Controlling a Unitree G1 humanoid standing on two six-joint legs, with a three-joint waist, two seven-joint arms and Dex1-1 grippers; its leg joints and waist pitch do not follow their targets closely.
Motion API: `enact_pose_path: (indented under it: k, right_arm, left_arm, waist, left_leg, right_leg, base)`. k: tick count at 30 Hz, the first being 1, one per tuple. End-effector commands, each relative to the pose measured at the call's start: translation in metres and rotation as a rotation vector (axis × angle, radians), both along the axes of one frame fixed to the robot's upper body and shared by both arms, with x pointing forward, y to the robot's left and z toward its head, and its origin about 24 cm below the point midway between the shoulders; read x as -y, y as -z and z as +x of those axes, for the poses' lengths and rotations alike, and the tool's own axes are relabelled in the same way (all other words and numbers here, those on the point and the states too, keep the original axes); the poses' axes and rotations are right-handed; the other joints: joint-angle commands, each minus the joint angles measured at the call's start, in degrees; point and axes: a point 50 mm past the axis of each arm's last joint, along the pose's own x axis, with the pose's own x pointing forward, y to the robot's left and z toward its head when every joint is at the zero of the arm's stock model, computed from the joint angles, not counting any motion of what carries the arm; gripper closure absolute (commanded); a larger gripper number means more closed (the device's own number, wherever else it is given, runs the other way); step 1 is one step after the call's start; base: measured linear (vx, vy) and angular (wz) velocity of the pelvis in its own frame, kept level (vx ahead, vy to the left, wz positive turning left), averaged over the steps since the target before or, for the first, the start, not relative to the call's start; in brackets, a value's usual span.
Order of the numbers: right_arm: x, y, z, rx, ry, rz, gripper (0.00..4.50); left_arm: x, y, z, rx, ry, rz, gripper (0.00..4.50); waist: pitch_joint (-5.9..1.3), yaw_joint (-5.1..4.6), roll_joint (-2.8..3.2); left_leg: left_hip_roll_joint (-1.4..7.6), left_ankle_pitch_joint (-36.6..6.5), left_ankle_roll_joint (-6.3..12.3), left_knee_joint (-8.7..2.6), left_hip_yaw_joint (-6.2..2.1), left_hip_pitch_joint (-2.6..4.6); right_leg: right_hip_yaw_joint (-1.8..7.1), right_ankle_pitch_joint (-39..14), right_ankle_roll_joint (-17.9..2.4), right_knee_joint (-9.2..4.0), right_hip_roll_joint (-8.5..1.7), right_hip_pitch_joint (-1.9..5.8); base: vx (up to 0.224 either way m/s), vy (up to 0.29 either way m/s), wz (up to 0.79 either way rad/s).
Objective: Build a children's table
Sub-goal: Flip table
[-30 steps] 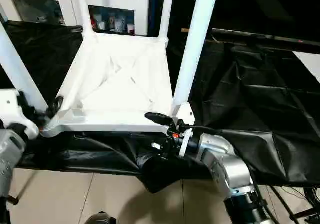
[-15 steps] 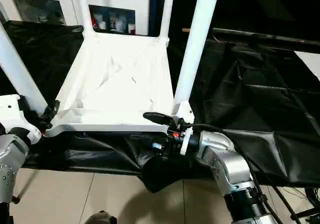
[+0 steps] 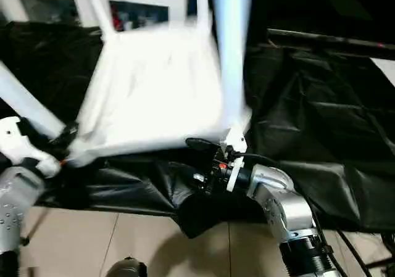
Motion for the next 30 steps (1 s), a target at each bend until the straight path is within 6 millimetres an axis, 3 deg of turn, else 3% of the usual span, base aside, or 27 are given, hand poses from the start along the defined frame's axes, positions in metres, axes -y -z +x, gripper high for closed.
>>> enact_pose_path:
  k: [1, 4, 5, 8, 10, 12, 13, 15, 18, 19, 25, 27, 30]
  right_arm:
    - [0.001, -0.002, 0.002, -0.004, 0.022, 0.023, 0.0]
    - [0.003, -0.003, 0.02, -0.033, 0.185, 0.055, 0.0]
    - [0.004, -0.002, 0.029, -0.052, 0.271, 0.062, 0.0]
    - [0.003, -0.007, 0.039, -0.118, 0.375, 0.208, 0.0]
    - [0.0, -0.009, 0.041, -0.147, 0.392, 0.266, 0.0]
    - [-0.003, -0.011, 0.043, -0.182, 0.41, 0.331, 0.0]
    - [-0.004, -0.012, 0.045, -0.204, 0.423, 0.368, 0.0]
    - [-0.007, -0.015, 0.047, -0.242, 0.433, 0.44, 0.0]
    - [-0.014, -0.023, 0.049, -0.292, 0.414, 0.553, 0.0]
    - [-0.014, -0.024, 0.05, -0.302, 0.414, 0.581, 0.0]
    - [-0.016, -0.024, 0.073, -0.415, 0.6, 0.656, 0.0]
    - [-0.016, -0.021, 0.08, -0.461, 0.663, 0.654, 0.0]
    - [-0.015, -0.017, 0.086, -0.519, 0.712, 0.652, 0.0]
  left_arm:
    - [0.028, -0.038, 0.009, 0.19, 0.155, -0.054, 2.12]
    - [0.038, -0.04, 0.015, 0.188, 0.158, -0.025, 2.14]
    - [0.041, -0.042, 0.018, 0.189, 0.154, -0.029, 2.18]
    - [0.051, -0.046, 0.027, 0.199, 0.142, -0.038, 2.21]
    - [0.054, -0.047, 0.03, 0.204, 0.145, -0.034, 2.21]
    - [0.057, -0.047, 0.033, 0.209, 0.149, -0.019, 2.21]
    - [0.059, -0.046, 0.034, 0.209, 0.15, -0.015, 2.21]
    - [0.062, -0.046, 0.035, 0.211, 0.154, 0.01, 2.21]
    - [0.065, -0.045, 0.036, 0.216, 0.163, 0.035, 2.21]
    - [0.067, -0.045, 0.036, 0.219, 0.163, 0.033, 2.21]
    - [0.071, -0.041, 0.035, 0.218, 0.183, 0.04, 2.21]
    - [0.072, -0.039, 0.033, 0.218, 0.185, 0.037, 2.21]
    - [0.074, -0.036, 0.031, 0.213, 0.192, 0.035, 2.21]
  waist:
    - [-3.84, -0.09, 0.26]
    - [-3.63, -0.24, 0.09]
    - [-3.59, -0.78, 0.12]
    - [-3.56, -0.83, 0.16]
    - [-3.82, -0.76, 0.48]
    - [-3.97, -0.75, 0.32]
    - [-4.05, -0.79, 0.93]
    - [-4.09, -0.89, 0.9]
    - [-4.16, -0.88, 1.65]
    - [-4.15, -0.93, 1.23]
    - [-4.16, -1.16, 1.82]
    - [-4.24, -1.24, 2.31]
    - [-4.4, -1.22, 1.96]
  left_leg:
    - [2.89, -3.6, 1.78, -3.53, -0.97, 2.25]
    - [2.77, -3.8, 1.15, -3.86, -1.07, 2.03]
    - [2.66, -4.9, -0.11, -4.2, -1.09, 2.12]
    - [2.86, -6.9, -1.31, -4.27, -1.01, 2.36]
    - [2.72, -4.9, -1.2, -4.1, -1.08, 2.32]
    - [2.53, -3.0, -0.97, -3.9, -1.07, 2.13]
    - [2.53, -3.0, -1.09, -3.87, -1.09, 2.17]
    - [2.58, -3.3, -1.23, -3.93, -1.14, 2.21]
    - [2.69, -4.5, -2.49, -4.06, -1.26, 2.31]
    - [2.66, -4.6, -2.74, -4.08, -1.21, 2.25]
    - [2.47, -4.8, -4.22, -4.11, -1.0, 2.19]
    - [2.48, -3.9, -4.46, -3.96, -1.01, 2.2]
    - [2.4, -2.1, -3.9, -3.76, -1.05, 2.08]
  right_leg:
    - [2.38, 14.9, -11.8, -3.56, -4.38, 1.26]
    - [2.37, 13.6, -10.9, -3.59, -4.53, 1.43]
    - [2.34, 10.4, -11.1, -3.75, -4.72, 1.31]
    - [2.55, 7.8, -10.5, -4.0, -4.8, 1.3]
    - [2.55, 11.5, -8.9, -3.76, -4.6, 1.36]
    - [2.42, 15.1, -8.5, -3.45, -4.53, 1.59]
    - [2.38, 16.1, -8.4, -3.41, -4.52, 1.44]
    - [2.37, 16.4, -8.5, -3.31, -4.54, 1.49]
    - [2.25, 15.7, -8.2, -3.32, -4.54, 1.38]
    - [2.27, 16.4, -8.2, -3.33, -4.54, 1.53]
    - [2.27, 14.3, -8.7, -3.26, -4.67, 1.34]
    - [2.25, 16.2, -8.0, -3.14, -4.49, 1.29]
    - [2.17, 19.1, -7.5, -2.74, -4.39, 1.47]
  base:
    - [0.0, 0.0, 0.0]
    - [0.0, 0.0, 0.0]
    - [0.0, 0.0, 0.0]
    - [0.0, 0.0, 0.0]
    - [0.0, 0.0, 0.0]
    - [0.0, 0.0, 0.0]
    - [0.0, 0.0, 0.0]
    - [0.0, 0.0, 0.0]
    - [0.0, 0.0, 0.0]
    - [0.0, 0.0, 0.0]
    - [0.0, 0.0, 0.0]
    - [0.0, 0.0, 0.0]
    - [0.0, 0.0, 0.0]
